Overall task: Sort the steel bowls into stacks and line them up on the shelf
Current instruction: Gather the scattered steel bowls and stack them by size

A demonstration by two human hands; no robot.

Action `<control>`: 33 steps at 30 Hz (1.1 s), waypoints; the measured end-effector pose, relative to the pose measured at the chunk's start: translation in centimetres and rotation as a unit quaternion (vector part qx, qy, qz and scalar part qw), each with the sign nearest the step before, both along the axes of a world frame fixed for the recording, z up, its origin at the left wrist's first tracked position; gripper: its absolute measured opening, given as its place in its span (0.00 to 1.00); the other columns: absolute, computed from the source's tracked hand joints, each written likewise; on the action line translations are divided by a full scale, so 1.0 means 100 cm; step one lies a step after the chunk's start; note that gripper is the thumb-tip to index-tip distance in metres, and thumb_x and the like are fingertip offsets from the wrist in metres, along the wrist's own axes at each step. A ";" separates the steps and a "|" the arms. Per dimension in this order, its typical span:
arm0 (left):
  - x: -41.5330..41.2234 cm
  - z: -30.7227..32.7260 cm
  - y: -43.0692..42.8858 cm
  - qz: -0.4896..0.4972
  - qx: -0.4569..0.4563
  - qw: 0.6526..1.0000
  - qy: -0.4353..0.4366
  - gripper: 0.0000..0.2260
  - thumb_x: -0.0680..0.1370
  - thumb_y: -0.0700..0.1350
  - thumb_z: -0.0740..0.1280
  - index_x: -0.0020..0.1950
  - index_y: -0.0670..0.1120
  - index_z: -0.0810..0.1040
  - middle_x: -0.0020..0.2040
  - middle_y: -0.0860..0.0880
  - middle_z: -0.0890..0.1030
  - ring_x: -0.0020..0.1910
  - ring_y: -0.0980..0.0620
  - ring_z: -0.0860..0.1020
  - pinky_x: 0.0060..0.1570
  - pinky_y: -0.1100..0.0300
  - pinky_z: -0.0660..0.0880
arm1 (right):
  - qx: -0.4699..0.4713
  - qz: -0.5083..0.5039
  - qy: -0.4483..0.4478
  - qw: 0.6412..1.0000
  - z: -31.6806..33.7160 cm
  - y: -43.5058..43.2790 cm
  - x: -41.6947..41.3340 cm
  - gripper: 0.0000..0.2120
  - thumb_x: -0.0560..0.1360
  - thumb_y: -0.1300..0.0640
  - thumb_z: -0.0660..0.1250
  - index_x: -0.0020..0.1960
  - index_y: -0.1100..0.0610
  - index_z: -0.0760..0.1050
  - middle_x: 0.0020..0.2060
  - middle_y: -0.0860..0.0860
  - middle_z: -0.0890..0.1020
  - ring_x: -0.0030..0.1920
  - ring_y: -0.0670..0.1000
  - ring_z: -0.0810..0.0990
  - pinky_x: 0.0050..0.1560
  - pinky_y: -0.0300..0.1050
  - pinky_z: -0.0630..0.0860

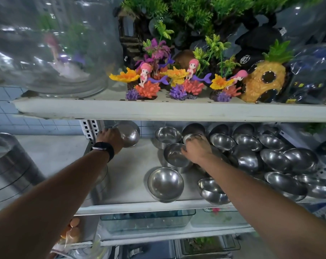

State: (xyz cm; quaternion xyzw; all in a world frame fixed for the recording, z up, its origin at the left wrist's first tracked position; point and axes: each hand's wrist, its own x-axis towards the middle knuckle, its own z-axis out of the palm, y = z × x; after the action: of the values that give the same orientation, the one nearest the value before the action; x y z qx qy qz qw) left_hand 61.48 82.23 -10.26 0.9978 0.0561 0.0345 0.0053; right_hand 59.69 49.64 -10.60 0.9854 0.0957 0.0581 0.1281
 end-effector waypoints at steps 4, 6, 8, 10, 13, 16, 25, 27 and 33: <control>0.009 0.003 0.006 0.000 0.008 1.000 -0.002 0.19 0.81 0.49 0.60 0.69 0.42 0.72 0.66 0.40 0.77 0.66 0.40 0.73 0.63 0.48 0.71 | -0.013 0.004 0.008 1.000 0.000 0.006 0.005 0.19 0.81 0.42 0.58 0.57 0.55 0.79 0.55 0.53 0.82 0.59 0.54 0.78 0.66 0.52 0.64; 0.013 0.004 0.004 -0.005 0.022 1.000 -0.006 0.20 0.81 0.50 0.62 0.70 0.42 0.71 0.67 0.40 0.76 0.67 0.40 0.73 0.64 0.48 0.71 | -0.011 0.003 0.004 1.000 0.000 0.007 0.008 0.19 0.80 0.43 0.59 0.57 0.55 0.79 0.56 0.53 0.82 0.60 0.54 0.77 0.65 0.51 0.65; 0.017 0.004 0.002 -0.017 0.028 0.999 -0.013 0.21 0.81 0.50 0.62 0.70 0.41 0.70 0.67 0.40 0.75 0.68 0.40 0.72 0.65 0.48 0.70 | -0.005 -0.001 0.007 1.000 -0.001 0.008 0.012 0.18 0.80 0.43 0.61 0.57 0.55 0.79 0.56 0.52 0.82 0.60 0.54 0.77 0.65 0.51 0.65; 0.019 0.004 0.001 -0.024 0.027 0.999 -0.021 0.21 0.81 0.48 0.61 0.71 0.40 0.69 0.69 0.38 0.73 0.69 0.39 0.71 0.67 0.48 0.69 | 0.004 -0.005 0.015 1.000 -0.003 0.008 0.016 0.18 0.79 0.43 0.62 0.57 0.55 0.80 0.57 0.53 0.82 0.61 0.55 0.77 0.66 0.50 0.66; 0.020 0.002 -0.001 -0.027 0.025 0.999 -0.023 0.21 0.81 0.46 0.60 0.73 0.40 0.68 0.70 0.38 0.72 0.70 0.39 0.70 0.68 0.48 0.67 | 0.004 -0.013 0.025 1.000 -0.007 0.008 0.020 0.18 0.78 0.43 0.64 0.58 0.55 0.80 0.58 0.53 0.81 0.62 0.55 0.76 0.66 0.51 0.68; 0.026 -0.002 0.000 -0.035 0.029 0.999 -0.020 0.21 0.81 0.47 0.61 0.72 0.40 0.69 0.69 0.39 0.73 0.69 0.39 0.70 0.68 0.48 0.68 | 0.000 -0.025 0.026 0.999 -0.011 0.009 0.021 0.16 0.78 0.46 0.65 0.59 0.55 0.79 0.59 0.54 0.80 0.63 0.56 0.75 0.67 0.51 0.69; 0.037 0.004 0.005 -0.059 0.045 0.996 -0.052 0.22 0.78 0.47 0.66 0.71 0.41 0.70 0.68 0.41 0.76 0.68 0.40 0.72 0.69 0.49 0.67 | -0.005 -0.035 0.025 0.999 -0.013 0.010 0.024 0.10 0.77 0.55 0.68 0.57 0.56 0.80 0.56 0.54 0.82 0.60 0.55 0.78 0.63 0.50 0.73; 0.039 0.001 0.006 -0.055 0.049 0.997 -0.039 0.19 0.79 0.47 0.65 0.68 0.42 0.74 0.63 0.41 0.79 0.64 0.41 0.76 0.66 0.49 0.70 | -0.007 -0.040 0.029 0.999 -0.012 0.011 0.024 0.10 0.77 0.56 0.68 0.57 0.56 0.80 0.56 0.54 0.82 0.60 0.56 0.78 0.62 0.50 0.73; 0.042 -0.004 0.018 -0.008 0.070 0.997 -0.028 0.17 0.80 0.52 0.63 0.66 0.45 0.76 0.60 0.43 0.81 0.61 0.42 0.77 0.59 0.50 0.73 | -0.005 -0.049 0.042 0.998 -0.008 0.013 0.022 0.08 0.76 0.59 0.69 0.55 0.56 0.81 0.55 0.54 0.82 0.58 0.55 0.79 0.57 0.48 0.74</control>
State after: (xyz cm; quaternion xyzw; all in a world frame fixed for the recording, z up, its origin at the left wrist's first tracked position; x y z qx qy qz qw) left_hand 65.64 84.03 -10.62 0.9948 0.0452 0.0660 -0.0625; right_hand 61.86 50.90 -11.36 0.9898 0.0534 0.0094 0.1315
